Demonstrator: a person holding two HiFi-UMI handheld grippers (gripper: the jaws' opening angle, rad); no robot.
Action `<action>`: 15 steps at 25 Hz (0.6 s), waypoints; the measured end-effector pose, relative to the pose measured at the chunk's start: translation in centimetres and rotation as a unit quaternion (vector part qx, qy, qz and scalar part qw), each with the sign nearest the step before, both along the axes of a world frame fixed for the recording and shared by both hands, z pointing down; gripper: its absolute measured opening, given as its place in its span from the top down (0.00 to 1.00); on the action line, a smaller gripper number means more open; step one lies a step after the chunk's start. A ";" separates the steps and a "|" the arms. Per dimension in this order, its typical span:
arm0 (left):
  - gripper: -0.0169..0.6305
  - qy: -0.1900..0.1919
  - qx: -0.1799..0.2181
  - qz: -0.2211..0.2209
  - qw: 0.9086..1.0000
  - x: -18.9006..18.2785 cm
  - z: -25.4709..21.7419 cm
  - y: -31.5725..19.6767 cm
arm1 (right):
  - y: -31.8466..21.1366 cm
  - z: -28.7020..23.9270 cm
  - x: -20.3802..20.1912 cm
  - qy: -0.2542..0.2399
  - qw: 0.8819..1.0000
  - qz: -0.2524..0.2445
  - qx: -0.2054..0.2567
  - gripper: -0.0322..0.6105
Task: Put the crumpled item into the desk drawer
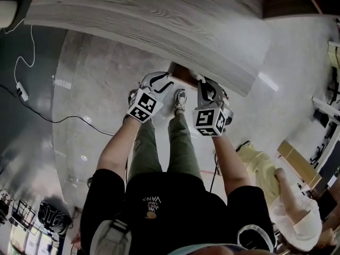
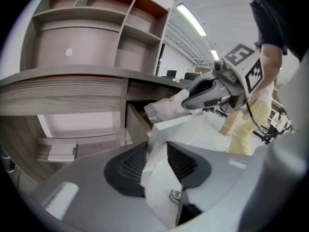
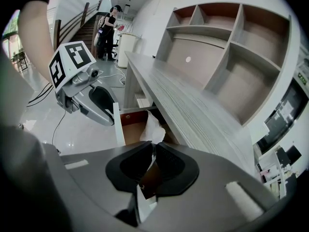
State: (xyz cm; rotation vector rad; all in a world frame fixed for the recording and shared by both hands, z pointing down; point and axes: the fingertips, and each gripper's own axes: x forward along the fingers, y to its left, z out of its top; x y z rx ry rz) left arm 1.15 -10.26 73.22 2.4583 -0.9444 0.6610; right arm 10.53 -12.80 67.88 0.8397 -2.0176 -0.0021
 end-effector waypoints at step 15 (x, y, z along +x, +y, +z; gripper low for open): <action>0.71 0.002 0.003 -0.005 1.000 0.4 0.2 -0.1 | 0.5 0.4 1.8 -0.025 0.998 0.055 -0.016 0.85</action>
